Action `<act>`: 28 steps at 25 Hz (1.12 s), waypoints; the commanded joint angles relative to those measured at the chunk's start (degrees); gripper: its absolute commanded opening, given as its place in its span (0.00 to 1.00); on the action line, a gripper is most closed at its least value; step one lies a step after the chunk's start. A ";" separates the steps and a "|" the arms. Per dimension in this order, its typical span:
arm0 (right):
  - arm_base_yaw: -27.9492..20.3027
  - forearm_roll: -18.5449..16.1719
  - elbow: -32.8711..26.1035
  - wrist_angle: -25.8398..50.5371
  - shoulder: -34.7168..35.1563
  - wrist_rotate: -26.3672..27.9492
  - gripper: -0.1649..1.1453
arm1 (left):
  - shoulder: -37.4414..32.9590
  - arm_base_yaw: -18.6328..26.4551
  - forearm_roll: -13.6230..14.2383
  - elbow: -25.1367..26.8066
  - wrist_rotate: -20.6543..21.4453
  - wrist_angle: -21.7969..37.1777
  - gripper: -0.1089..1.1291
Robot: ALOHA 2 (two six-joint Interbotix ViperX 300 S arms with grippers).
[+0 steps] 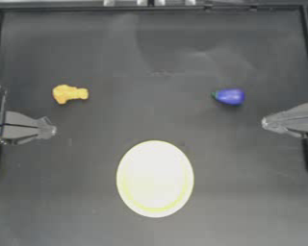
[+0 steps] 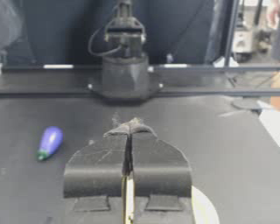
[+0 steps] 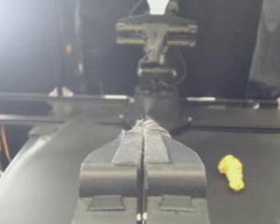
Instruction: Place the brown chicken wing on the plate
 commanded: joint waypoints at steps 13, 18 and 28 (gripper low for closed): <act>0.18 -2.02 -0.26 0.62 0.00 -0.18 0.44 | -0.26 0.00 0.09 -1.41 1.05 0.44 0.51; 0.18 -2.81 -0.35 1.23 0.00 -0.18 0.95 | -0.18 0.00 0.09 -1.76 0.97 4.04 0.96; 0.18 -2.64 -0.26 1.32 0.00 -0.09 0.89 | 0.00 11.51 0.97 -6.77 1.67 25.75 0.92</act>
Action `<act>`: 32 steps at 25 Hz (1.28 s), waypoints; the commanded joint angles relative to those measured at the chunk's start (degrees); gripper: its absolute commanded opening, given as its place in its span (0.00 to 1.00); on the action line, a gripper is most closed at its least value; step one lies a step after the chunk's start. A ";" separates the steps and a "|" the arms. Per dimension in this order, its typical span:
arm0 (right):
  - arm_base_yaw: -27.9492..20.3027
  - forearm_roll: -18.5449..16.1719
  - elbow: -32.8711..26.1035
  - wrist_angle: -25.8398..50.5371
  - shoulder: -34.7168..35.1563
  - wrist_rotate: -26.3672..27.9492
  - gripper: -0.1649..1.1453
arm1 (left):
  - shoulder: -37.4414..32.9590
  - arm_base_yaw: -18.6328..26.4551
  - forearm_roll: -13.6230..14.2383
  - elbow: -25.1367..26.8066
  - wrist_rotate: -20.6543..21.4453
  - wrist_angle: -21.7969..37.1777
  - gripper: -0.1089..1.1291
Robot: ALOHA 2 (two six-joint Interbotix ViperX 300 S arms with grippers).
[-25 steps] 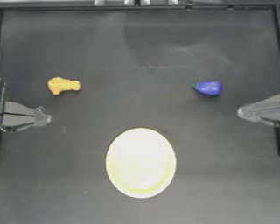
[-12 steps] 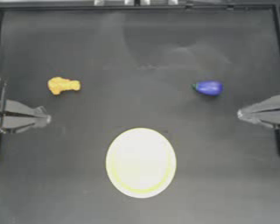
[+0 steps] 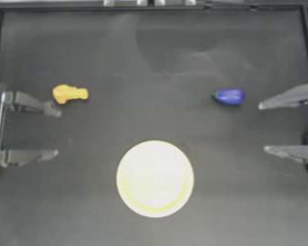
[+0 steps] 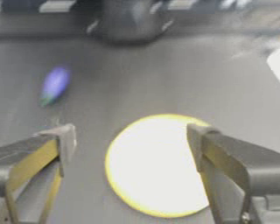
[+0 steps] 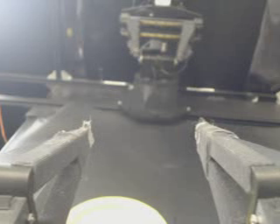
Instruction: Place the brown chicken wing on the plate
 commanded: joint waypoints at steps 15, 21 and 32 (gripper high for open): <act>-0.44 1.49 -0.44 1.58 0.18 0.18 0.89 | 13.71 22.50 4.31 -11.87 8.35 29.88 0.92; -0.53 1.49 -0.44 1.58 0.18 0.26 0.89 | 20.92 26.46 1.49 -12.74 13.54 30.94 0.92; -0.53 1.67 -0.26 1.67 0.26 0.35 0.89 | 33.75 32.52 -11.16 -14.24 28.39 30.32 0.92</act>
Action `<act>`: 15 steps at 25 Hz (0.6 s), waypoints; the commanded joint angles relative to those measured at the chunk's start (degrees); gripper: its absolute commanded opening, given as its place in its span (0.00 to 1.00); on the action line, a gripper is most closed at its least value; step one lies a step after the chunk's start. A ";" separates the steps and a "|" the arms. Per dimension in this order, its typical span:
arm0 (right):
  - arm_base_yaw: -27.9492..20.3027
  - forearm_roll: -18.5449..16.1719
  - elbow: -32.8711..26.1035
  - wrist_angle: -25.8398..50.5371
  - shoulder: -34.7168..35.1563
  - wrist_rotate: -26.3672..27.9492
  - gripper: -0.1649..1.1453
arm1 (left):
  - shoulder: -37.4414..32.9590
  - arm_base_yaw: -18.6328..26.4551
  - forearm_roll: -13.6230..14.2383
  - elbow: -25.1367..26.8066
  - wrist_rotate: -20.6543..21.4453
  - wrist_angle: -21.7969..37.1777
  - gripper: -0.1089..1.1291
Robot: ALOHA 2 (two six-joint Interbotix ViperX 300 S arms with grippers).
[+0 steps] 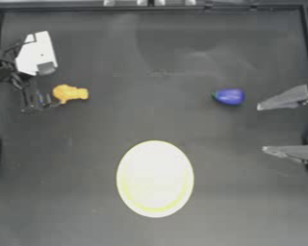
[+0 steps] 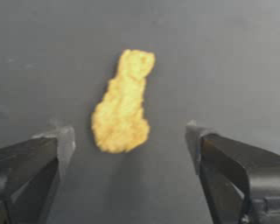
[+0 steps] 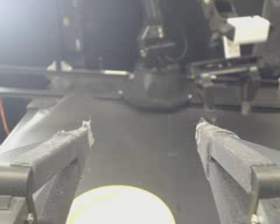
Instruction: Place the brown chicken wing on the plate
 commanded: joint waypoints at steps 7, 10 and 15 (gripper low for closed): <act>0.00 0.44 -0.09 -0.26 0.26 0.09 0.89 | 10.28 2.20 -4.57 -3.52 6.68 -2.02 0.92; 0.00 0.44 -0.09 -0.26 0.26 0.09 0.89 | 13.45 2.64 -4.39 -4.22 6.94 -3.08 0.92; 0.00 0.44 0.09 -0.35 0.26 0.09 0.89 | 17.40 2.90 -4.31 -5.71 7.56 -3.78 0.92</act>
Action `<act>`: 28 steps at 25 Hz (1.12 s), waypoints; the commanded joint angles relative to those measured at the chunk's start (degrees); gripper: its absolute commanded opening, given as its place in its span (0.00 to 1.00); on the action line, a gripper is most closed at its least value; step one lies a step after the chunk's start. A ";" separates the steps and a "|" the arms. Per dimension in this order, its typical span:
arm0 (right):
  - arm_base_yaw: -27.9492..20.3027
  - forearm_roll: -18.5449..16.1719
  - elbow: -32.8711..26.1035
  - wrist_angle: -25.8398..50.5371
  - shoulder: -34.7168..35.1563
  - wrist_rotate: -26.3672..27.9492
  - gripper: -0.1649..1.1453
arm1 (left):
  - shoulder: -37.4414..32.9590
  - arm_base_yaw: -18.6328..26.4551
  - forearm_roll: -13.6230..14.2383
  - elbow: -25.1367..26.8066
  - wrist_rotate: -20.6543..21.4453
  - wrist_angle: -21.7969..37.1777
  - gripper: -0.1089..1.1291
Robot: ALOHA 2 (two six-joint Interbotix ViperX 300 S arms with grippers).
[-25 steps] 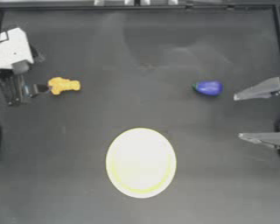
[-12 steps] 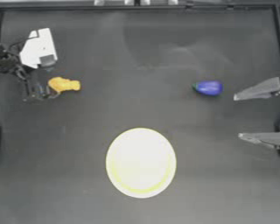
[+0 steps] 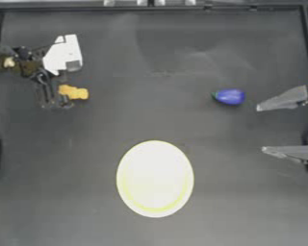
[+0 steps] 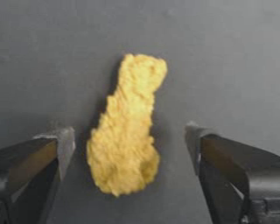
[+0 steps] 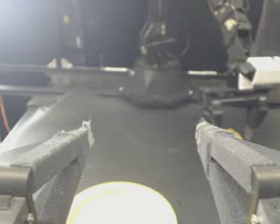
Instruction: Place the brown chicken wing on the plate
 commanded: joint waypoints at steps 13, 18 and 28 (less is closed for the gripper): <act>0.00 0.09 0.09 -0.62 -1.05 -0.09 0.89 | 2.29 0.26 2.46 -2.02 0.53 1.85 0.51; 0.00 -0.09 0.18 -0.53 -1.05 -0.09 0.89 | 1.58 0.26 2.29 -2.72 0.44 4.57 0.35; 0.00 0.09 0.18 -0.26 -0.97 -0.09 0.89 | -6.42 -5.71 -0.62 -7.12 -0.18 7.38 0.37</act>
